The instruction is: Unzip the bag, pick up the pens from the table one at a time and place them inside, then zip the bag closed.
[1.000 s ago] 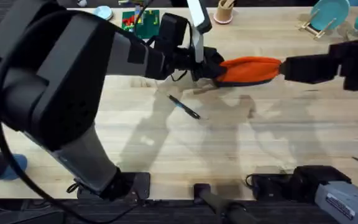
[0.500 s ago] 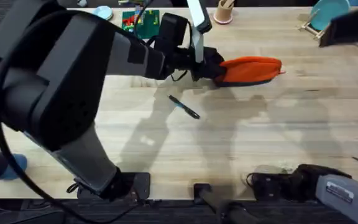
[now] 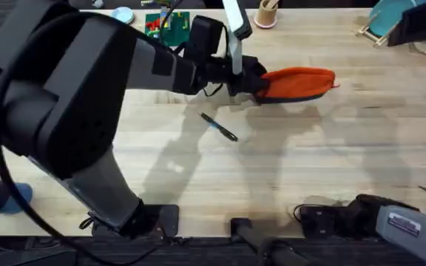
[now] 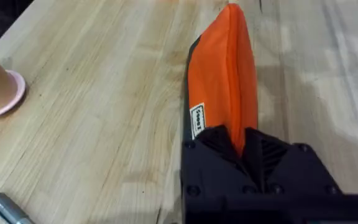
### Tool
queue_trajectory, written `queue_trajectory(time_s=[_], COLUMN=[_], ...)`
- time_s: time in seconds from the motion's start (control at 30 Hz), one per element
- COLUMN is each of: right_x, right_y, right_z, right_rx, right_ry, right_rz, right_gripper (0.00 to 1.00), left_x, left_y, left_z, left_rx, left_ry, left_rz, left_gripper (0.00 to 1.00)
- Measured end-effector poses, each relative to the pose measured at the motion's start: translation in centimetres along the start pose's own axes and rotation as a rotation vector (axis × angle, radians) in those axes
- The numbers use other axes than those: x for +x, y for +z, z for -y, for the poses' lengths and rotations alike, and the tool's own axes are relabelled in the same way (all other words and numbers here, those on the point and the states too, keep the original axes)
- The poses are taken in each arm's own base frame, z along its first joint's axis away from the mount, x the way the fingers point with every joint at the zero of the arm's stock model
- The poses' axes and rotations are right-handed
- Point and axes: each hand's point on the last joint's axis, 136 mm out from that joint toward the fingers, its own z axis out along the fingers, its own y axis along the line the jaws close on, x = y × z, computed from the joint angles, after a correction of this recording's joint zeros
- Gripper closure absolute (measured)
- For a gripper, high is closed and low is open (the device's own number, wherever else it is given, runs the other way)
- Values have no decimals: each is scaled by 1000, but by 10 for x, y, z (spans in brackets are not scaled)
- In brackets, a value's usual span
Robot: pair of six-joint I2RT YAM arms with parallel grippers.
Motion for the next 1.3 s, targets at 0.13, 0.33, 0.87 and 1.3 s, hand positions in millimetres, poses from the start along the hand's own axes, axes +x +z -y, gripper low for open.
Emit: queue_trajectory(time_s=[0.13,0.33,0.87,1.3], right_x=[0,-7,-7,-11], right_y=[-1,-2,16,39], right_z=[1,7,52,62], right_rx=[-23,-64,91,-187], right_ry=[-136,-297,-366,-580], right_rz=[7,54,-46,62], right_gripper=[6,6,6,6], left_x=[0,0,-1,-1], left_y=[0,0,0,0], left_z=[0,0,0,-1], left_rx=[0,0,-1,-2], left_ry=[0,0,3,5], left_rz=[0,0,2,4], left_gripper=[958,957,958,958])
